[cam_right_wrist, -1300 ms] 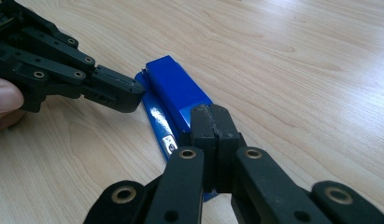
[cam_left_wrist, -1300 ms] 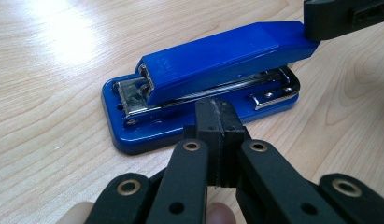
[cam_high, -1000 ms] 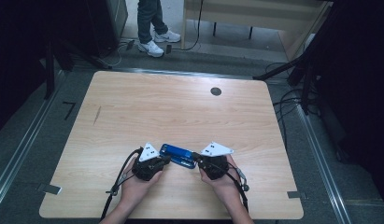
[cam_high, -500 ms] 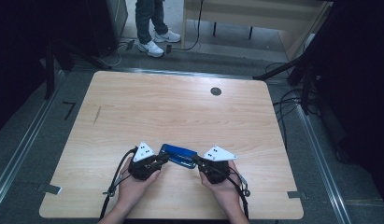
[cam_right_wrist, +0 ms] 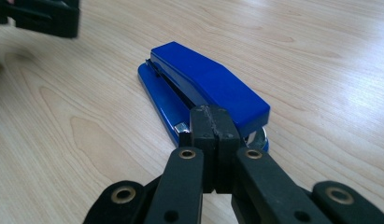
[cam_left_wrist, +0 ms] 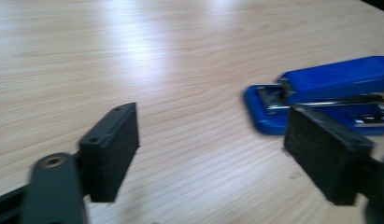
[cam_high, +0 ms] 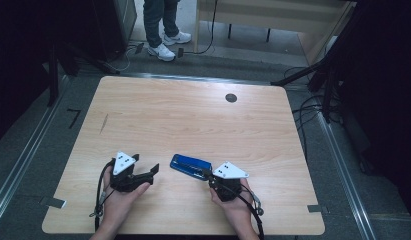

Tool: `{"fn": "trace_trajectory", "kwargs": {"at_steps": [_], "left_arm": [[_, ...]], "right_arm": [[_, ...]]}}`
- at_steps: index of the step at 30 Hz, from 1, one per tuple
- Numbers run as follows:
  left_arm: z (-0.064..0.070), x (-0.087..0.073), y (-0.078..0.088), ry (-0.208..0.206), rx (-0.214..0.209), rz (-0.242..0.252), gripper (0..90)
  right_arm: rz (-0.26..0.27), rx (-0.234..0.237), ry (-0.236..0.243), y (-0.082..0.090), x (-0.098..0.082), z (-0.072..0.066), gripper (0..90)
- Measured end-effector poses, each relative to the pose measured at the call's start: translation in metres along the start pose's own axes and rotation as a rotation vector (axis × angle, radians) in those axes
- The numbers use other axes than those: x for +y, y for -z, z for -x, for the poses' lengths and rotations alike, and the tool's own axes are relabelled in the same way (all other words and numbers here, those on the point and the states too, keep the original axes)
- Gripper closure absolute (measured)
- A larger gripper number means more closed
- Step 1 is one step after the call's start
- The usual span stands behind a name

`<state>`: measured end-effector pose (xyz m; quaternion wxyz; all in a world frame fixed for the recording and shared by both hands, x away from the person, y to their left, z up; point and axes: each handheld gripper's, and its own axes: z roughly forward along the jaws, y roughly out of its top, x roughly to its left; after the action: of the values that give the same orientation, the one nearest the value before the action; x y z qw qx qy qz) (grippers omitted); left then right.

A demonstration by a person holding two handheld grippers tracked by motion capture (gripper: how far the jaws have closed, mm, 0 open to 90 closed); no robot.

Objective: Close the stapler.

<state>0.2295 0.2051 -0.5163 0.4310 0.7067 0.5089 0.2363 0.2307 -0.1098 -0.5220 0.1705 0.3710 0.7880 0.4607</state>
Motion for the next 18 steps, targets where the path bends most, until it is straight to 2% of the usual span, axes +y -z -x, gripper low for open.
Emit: {"fn": "trace_trajectory", "kwargs": {"at_steps": [1, 3, 9, 12, 15, 18], "left_arm": [[-0.005, -0.001, 0.003, -0.007, 0.034, -0.001, 13.6], [-0.013, -0.003, 0.008, -0.009, 0.058, 0.003, 13.6], [-0.045, -0.014, 0.026, 0.044, 0.097, -0.008, 13.4], [-0.061, -0.019, 0.035, 0.082, 0.107, -0.002, 13.4], [-0.074, -0.021, 0.044, 0.104, 0.155, -0.009, 13.5], [-0.086, -0.024, 0.053, 0.125, 0.174, 0.0, 13.5]], "right_arm": [[0.001, -0.001, 0.0, -0.001, 0.0, -0.001, 90.0], [0.001, -0.004, 0.006, -0.003, 0.001, 0.0, 90.0], [-0.024, -0.015, 0.037, -0.007, 0.001, 0.003, 90.0], [-0.025, -0.022, 0.035, -0.008, 0.002, 0.007, 90.0], [-0.037, -0.014, 0.043, -0.012, 0.003, 0.008, 90.0], [-0.051, -0.009, 0.068, -0.017, 0.002, 0.007, 90.0]]}}
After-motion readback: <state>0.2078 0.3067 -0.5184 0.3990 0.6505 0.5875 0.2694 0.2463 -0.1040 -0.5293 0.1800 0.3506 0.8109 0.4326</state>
